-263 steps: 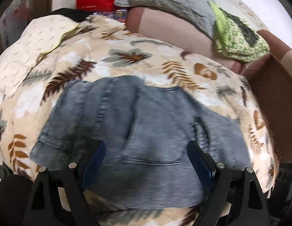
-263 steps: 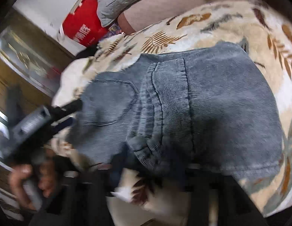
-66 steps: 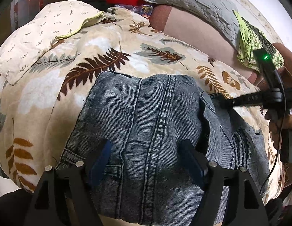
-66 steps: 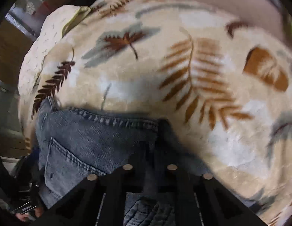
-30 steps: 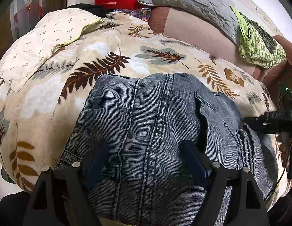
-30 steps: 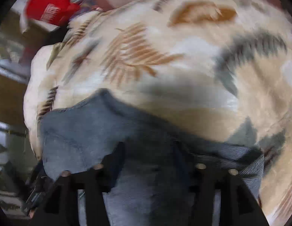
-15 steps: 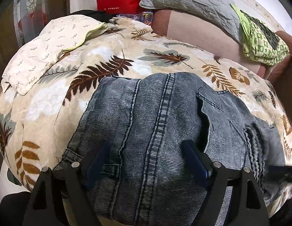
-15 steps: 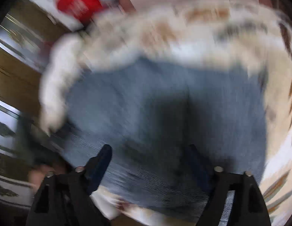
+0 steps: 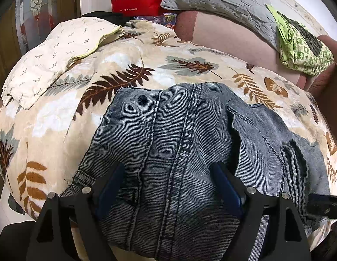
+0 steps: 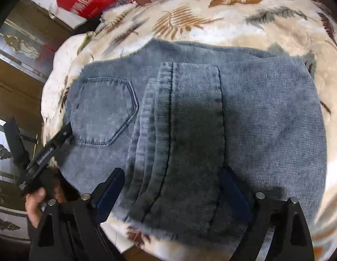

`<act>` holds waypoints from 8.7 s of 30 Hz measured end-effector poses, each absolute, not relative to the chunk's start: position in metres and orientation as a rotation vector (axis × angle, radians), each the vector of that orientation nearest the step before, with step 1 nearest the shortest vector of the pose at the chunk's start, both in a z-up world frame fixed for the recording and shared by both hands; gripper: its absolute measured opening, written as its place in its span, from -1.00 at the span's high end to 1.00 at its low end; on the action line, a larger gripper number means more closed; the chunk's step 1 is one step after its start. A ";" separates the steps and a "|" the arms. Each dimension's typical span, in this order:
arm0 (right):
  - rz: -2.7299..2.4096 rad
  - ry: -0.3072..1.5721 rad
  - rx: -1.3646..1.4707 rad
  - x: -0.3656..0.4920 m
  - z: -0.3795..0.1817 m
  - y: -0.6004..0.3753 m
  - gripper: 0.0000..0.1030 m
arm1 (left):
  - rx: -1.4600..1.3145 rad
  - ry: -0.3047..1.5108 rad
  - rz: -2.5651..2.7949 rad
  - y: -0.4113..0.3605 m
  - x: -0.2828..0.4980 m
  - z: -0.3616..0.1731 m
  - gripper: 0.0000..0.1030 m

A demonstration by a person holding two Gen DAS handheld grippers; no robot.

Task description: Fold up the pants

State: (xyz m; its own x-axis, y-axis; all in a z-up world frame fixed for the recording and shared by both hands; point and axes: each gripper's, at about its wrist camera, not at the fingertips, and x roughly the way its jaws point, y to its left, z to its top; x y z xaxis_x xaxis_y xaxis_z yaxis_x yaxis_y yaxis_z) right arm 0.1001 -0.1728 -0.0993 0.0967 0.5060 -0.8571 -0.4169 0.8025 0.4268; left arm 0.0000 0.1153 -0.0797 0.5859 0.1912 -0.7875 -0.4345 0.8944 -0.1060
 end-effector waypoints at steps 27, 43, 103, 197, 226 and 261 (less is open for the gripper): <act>0.781 1.161 0.365 0.082 -0.083 -0.217 -0.92 | -0.395 0.825 0.398 0.115 -0.027 -0.043 -0.68; 0.779 1.081 0.424 0.080 -0.081 -0.238 -0.92 | -1.112 0.811 0.315 0.153 -0.077 -0.099 -0.68; 0.685 0.994 0.930 0.059 -0.063 -0.380 -0.98 | -0.179 0.769 -0.120 -0.053 -0.015 0.013 -0.47; 0.305 1.251 0.338 0.180 -0.105 -0.273 -0.46 | -0.132 0.929 0.038 -0.027 0.007 -0.078 -0.64; 0.578 1.239 0.701 0.084 -0.111 -0.331 -0.25 | -0.096 0.766 0.120 -0.029 -0.004 -0.048 -0.67; 0.395 1.238 -0.051 0.201 -0.026 -0.143 -0.26 | -0.060 0.900 -0.018 -0.031 0.006 -0.087 -0.68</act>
